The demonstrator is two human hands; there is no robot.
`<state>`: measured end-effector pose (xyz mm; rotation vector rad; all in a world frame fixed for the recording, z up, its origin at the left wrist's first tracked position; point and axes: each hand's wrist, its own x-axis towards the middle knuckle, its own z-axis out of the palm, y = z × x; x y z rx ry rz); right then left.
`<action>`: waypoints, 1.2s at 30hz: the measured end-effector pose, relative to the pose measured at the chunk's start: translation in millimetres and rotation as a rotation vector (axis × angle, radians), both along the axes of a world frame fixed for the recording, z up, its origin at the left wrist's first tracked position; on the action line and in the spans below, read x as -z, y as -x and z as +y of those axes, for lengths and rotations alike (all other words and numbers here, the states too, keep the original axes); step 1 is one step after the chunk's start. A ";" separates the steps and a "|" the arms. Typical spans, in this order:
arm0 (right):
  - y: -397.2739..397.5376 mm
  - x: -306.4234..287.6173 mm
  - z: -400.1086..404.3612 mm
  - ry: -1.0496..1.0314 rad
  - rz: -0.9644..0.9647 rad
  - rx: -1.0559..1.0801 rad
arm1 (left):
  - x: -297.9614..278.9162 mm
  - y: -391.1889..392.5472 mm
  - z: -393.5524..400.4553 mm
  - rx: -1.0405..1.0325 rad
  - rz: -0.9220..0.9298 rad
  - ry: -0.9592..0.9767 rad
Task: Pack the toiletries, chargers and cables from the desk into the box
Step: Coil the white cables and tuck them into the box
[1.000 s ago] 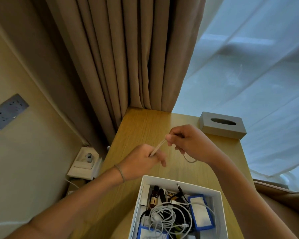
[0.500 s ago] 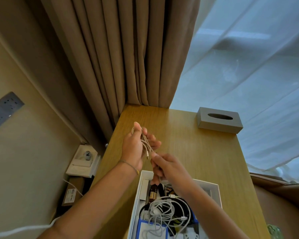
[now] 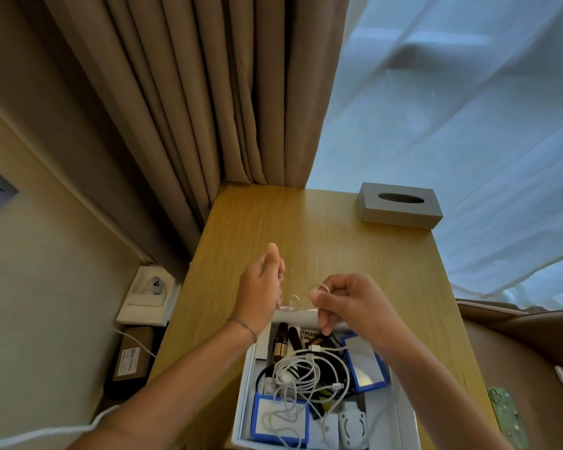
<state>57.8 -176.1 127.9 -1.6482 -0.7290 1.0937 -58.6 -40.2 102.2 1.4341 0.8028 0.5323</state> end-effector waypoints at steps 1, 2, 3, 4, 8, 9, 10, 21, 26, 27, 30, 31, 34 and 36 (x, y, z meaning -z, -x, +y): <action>-2.3 -1.3 0.2 -0.005 0.001 0.005 | 3.6 -0.5 -5.3 0.063 0.006 -0.028; -4.1 -2.2 1.2 -0.006 0.009 0.002 | 6.8 -1.1 -10.2 0.123 0.013 -0.069; -5.4 -2.5 2.1 0.003 0.025 -0.008 | 9.6 -1.2 -14.9 0.181 0.022 -0.116; -6.1 -1.9 3.2 0.023 0.049 -0.019 | 12.0 -1.2 -18.6 0.237 0.037 -0.152; -2.8 7.2 0.7 0.102 0.269 -0.040 | 19.2 2.9 -20.1 0.437 0.078 -0.123; -0.5 11.9 -1.4 0.106 0.332 -0.021 | 21.3 4.9 -18.6 0.496 0.076 -0.109; 1.6 17.1 -3.9 0.113 0.390 0.008 | 23.5 6.7 -17.0 0.553 0.080 -0.108; -4.1 52.1 -51.0 0.152 0.299 0.291 | 62.6 15.2 -30.4 0.701 0.347 -0.661; -6.2 66.0 -76.6 0.152 0.307 0.360 | 100.1 12.2 -43.4 0.600 0.527 -1.209; -4.4 69.1 -80.5 0.166 0.303 0.368 | 107.6 10.7 -46.9 0.599 0.547 -1.286; 3.0 75.9 -90.9 0.204 0.314 0.368 | 132.4 6.0 -57.2 0.651 0.650 -1.372; 5.7 77.7 -93.9 0.215 0.323 0.366 | 139.6 4.8 -59.2 0.670 0.681 -1.359; 12.7 82.2 -102.4 0.240 0.336 0.369 | 154.0 2.5 -58.9 0.674 0.636 -1.378; 15.5 86.1 -106.8 0.251 0.341 0.385 | 159.1 2.3 -57.9 0.707 0.572 -1.421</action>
